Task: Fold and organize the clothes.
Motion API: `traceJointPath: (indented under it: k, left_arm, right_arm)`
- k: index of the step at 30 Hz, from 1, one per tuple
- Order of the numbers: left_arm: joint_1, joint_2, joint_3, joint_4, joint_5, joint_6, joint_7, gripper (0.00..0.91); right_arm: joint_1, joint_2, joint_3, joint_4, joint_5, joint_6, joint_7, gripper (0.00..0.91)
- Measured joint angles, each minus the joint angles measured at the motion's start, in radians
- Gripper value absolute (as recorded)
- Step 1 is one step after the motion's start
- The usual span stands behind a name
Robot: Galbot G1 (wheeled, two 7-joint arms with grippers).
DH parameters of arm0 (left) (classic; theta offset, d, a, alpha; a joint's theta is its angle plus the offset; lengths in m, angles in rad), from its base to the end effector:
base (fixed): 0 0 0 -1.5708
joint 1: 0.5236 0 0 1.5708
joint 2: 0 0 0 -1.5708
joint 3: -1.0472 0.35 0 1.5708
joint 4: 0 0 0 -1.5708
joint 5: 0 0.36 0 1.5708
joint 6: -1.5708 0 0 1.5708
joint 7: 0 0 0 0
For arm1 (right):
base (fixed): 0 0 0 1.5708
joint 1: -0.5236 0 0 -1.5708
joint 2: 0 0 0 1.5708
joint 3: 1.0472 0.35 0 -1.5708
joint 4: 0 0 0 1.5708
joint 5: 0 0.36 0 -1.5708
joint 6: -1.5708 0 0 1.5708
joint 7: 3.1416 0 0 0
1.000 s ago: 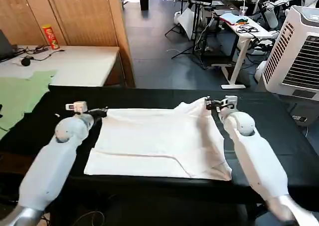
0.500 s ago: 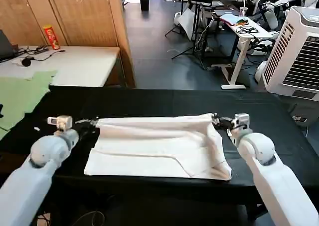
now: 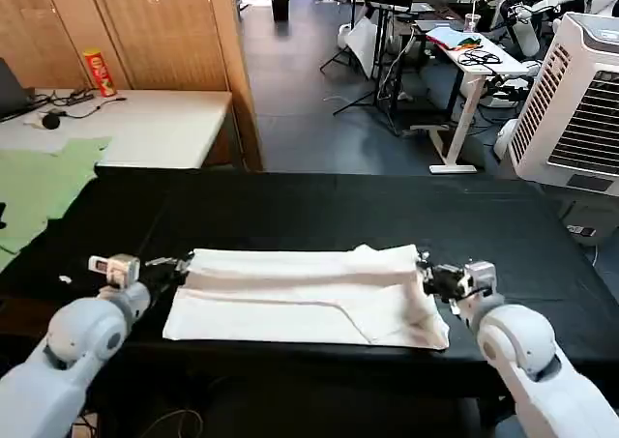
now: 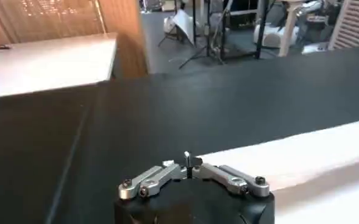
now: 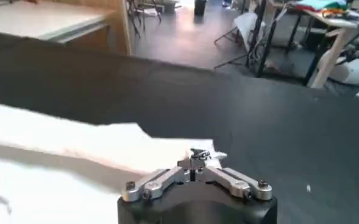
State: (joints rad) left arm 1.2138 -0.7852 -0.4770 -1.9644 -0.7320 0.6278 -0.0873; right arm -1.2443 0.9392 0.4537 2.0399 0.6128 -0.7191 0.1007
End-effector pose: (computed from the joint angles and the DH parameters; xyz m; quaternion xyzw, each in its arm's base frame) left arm 0.3008 0.1389 -0.2136 -0.1004 -0.9580 -0.0671 0.2602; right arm 0.2819 -0.0925 -0.2239 0.1094 -0.9533 0.0570 0.2759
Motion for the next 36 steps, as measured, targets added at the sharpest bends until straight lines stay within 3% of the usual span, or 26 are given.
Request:
traceJointPath:
  k: [18, 19, 20, 21, 29, 34, 36]
  left_arm:
    - [0.137, -0.033, -0.053, -0.014, 0.059, -0.031, 0.002, 0.059]
    - [0.141, -0.036, -0.054, -0.015, 0.061, -0.031, 0.001, 0.146]
    - [0.145, -0.039, -0.055, -0.016, 0.063, -0.031, -0.001, 0.878]
    - [0.150, -0.041, -0.058, -0.019, 0.066, -0.030, 0.000, 0.878]
    - [0.188, -0.052, -0.084, -0.058, 0.089, -0.006, -0.002, 0.878]
    - [0.193, -0.044, -0.104, -0.079, 0.070, -0.005, -0.005, 0.878]
    - [0.171, -0.053, -0.100, -0.070, 0.056, -0.011, -0.019, 0.878]
  right_arm:
    - [-0.100, 0.005, 0.038, 0.060, -0.002, -0.016, 0.000, 0.078]
    - [-0.106, 0.005, 0.041, 0.066, -0.002, -0.016, 0.002, 0.137]
    - [-0.112, 0.004, 0.045, 0.071, -0.002, -0.016, 0.004, 0.410]
    - [-0.117, 0.004, 0.049, 0.076, -0.002, -0.016, 0.006, 0.878]
    - [-0.160, 0.004, 0.109, 0.145, 0.013, -0.017, 0.023, 0.878]
    - [-0.116, 0.034, 0.114, 0.127, 0.020, -0.017, 0.068, 0.878]
    - [-0.080, 0.056, 0.100, 0.093, -0.011, 0.020, 0.072, 0.878]
